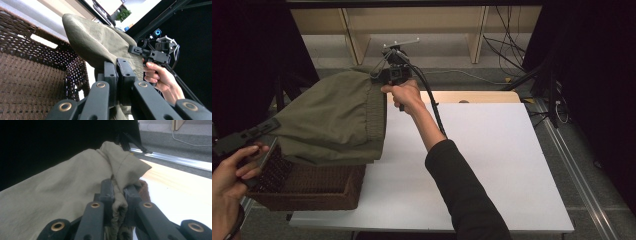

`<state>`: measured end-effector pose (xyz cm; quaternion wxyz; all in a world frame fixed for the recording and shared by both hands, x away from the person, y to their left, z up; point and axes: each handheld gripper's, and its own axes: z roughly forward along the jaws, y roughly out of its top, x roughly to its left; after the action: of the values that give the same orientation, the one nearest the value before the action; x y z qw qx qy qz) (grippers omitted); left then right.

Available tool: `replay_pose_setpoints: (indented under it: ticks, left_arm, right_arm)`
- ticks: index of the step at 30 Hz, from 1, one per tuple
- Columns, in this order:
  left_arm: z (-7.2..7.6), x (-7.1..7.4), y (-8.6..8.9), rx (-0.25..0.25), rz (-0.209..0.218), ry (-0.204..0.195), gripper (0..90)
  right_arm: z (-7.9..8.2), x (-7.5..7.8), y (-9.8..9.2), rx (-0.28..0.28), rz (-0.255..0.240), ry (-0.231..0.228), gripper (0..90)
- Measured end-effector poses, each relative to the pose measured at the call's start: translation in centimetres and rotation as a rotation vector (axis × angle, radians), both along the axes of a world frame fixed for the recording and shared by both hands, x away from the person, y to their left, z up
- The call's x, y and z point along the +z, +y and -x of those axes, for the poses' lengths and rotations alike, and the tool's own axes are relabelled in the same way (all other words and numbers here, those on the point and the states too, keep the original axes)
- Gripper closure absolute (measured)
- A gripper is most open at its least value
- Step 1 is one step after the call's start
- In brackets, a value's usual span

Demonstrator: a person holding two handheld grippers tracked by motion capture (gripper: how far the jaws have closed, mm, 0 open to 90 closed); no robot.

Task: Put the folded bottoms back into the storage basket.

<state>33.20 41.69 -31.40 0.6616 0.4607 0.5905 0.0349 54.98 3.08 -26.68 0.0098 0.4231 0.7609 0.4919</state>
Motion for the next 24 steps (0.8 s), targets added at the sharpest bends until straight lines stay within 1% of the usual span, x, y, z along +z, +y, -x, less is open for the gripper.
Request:
replay_pose_setpoints:
  ticks: [2, 3, 7, 12, 17, 22, 24]
  left_arm:
    - [0.1, 0.0, 0.3, 0.007, 0.006, -0.002, 86.4]
    - [0.2, 0.1, 0.5, 0.013, 0.01, -0.004, 86.4]
    - [0.5, 0.3, 1.1, 0.023, 0.02, -0.013, 86.4]
    - [0.8, 0.1, 2.1, 0.038, 0.03, -0.015, 86.4]
    - [0.9, -0.3, 3.1, 0.055, 0.04, -0.002, 86.4]
    - [0.9, -0.7, 3.7, 0.062, 0.041, 0.009, 86.5]
    - [1.0, -0.8, 3.9, 0.066, 0.048, 0.009, 86.5]
  right_arm:
    - [0.1, 0.1, 0.3, 0.003, -0.001, -0.001, 81.7]
    - [0.2, 0.1, 0.8, 0.008, -0.002, -0.003, 81.7]
    - [0.2, 0.0, 1.4, 0.011, 0.0, -0.002, 81.7]
    - [0.4, -0.3, 2.2, 0.018, -0.004, 0.005, 81.7]
    - [0.7, -0.5, 3.2, 0.021, -0.001, 0.006, 81.6]
    - [0.8, -0.6, 3.8, 0.019, 0.004, 0.005, 81.7]
    - [0.9, -0.6, 4.2, 0.022, 0.006, -0.001, 81.7]
